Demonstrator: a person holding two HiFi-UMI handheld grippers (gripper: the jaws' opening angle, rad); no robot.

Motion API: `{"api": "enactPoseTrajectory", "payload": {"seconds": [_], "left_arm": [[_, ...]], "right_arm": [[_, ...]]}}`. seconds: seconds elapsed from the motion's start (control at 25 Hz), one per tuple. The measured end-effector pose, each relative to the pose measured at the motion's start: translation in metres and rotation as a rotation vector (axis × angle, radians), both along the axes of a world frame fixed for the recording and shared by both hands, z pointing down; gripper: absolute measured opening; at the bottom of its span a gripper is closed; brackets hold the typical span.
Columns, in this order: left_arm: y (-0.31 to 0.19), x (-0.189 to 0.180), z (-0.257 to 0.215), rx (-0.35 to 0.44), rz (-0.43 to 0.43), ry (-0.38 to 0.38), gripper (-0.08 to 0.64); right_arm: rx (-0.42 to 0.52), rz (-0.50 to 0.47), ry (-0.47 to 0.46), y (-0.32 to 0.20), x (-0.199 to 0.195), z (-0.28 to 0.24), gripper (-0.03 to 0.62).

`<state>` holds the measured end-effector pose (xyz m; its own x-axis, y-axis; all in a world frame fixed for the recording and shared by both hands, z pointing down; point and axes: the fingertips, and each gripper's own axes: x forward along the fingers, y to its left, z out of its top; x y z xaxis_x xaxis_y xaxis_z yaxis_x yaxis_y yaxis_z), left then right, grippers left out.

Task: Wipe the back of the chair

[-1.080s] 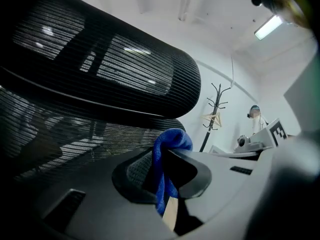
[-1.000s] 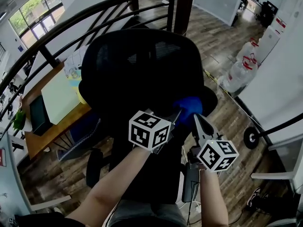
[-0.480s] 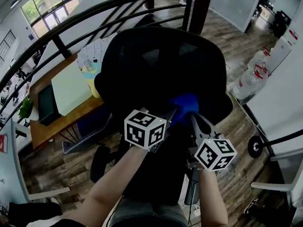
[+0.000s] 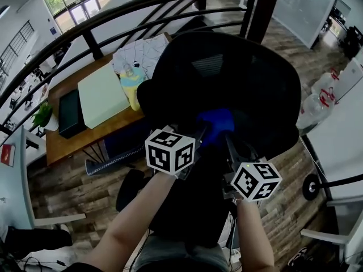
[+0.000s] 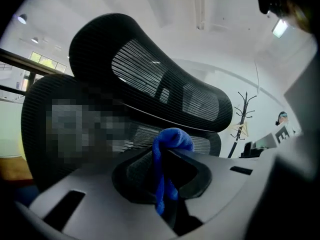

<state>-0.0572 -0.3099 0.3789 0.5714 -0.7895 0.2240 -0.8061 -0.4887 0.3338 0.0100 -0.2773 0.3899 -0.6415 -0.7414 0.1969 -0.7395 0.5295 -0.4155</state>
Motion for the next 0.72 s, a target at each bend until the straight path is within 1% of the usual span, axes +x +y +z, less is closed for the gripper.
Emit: {"api": "enactPoseTrajectory", "payload": {"seconds": [0.44,0.72], "left_arm": [[0.000,-0.073,-0.001,-0.009,-0.132,-0.011,0.060],[0.003,-0.125,-0.002,-0.008,-0.247,-0.028,0.058]], "right_arm": [[-0.006,-0.114,0.019,-0.008,-0.071,0.001,0.029],[-0.005,-0.176,0.020,-0.004,-0.110,0.002,0.029]]}}
